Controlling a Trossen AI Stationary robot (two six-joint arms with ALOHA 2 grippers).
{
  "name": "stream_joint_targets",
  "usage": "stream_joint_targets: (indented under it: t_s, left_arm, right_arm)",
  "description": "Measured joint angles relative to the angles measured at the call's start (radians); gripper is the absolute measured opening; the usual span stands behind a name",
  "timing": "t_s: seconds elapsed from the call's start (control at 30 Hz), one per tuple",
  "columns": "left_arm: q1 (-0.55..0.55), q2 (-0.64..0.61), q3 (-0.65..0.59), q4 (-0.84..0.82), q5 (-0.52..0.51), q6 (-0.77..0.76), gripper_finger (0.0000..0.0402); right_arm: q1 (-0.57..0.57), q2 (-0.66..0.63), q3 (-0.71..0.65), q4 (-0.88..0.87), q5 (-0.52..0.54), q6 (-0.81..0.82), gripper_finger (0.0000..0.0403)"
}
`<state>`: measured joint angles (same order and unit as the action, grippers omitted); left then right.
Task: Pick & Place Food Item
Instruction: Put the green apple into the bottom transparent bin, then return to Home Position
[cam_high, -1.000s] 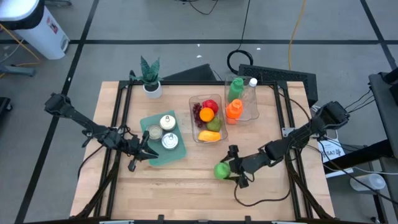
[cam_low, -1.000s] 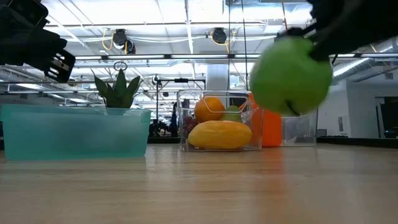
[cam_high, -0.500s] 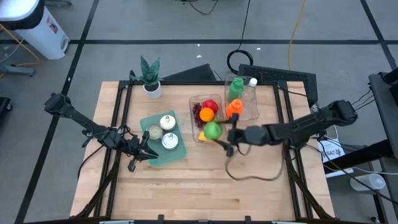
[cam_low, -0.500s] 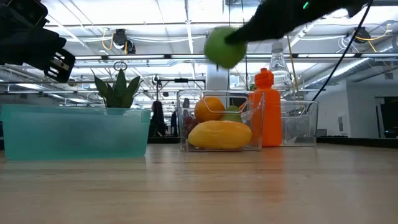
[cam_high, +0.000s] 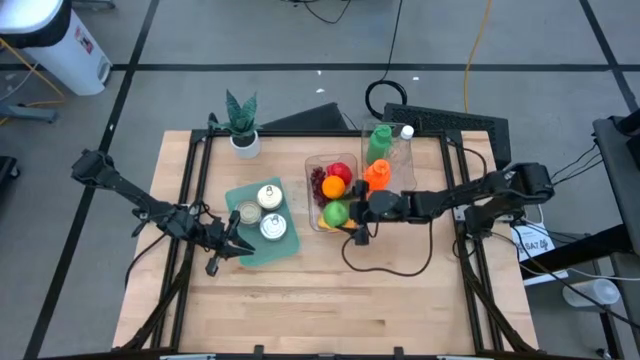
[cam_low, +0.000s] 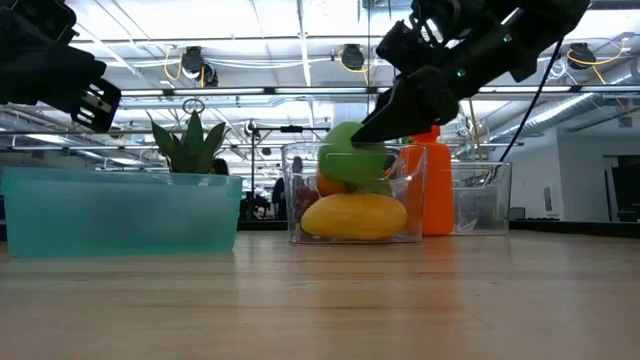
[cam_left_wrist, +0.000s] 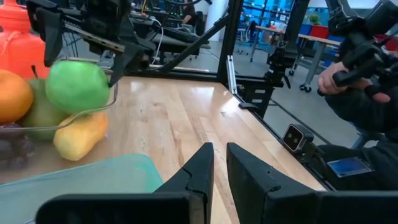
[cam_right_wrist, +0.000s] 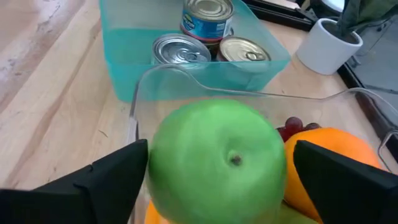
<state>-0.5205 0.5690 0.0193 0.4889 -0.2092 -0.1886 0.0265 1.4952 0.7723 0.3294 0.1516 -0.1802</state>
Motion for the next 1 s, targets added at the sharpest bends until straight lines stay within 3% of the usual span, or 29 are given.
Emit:
stream_joint_targets:
  t_s: [0.27, 0.47, 0.57, 0.7, 0.87, 1.0]
  left_arm:
    - [0.000, 0.000, 0.000, -0.001, 0.000, 0.011, 0.0051]
    - [0.000, 0.000, 0.000, -0.011, 0.000, 0.003, 0.0051]
    - [0.000, 0.000, 0.000, -0.033, -0.015, 0.030, 0.0051]
    - [-0.001, 0.000, 0.000, -0.056, -0.081, 0.046, 0.0051]
    - [0.001, -0.013, 0.025, -0.049, -0.118, 0.178, 0.0051]
    - [0.031, -0.084, 0.149, -0.266, -0.198, 0.252, 0.0051]
  right_arm:
    - [-0.001, -0.073, 0.001, 0.017, 0.011, -0.033, 0.0391]
    - [0.008, -0.177, 0.000, 0.029, 0.133, 0.012, 0.0391]
    - [0.024, -0.277, -0.001, 0.019, 0.047, 0.038, 0.0377]
    - [0.072, -0.429, -0.001, -0.004, -0.050, 0.064, 0.0300]
    - [0.107, -0.612, 0.000, -0.162, -0.046, 0.106, 0.0154]
    - [0.107, -0.733, -0.009, -0.276, -0.048, 0.139, 0.0042]
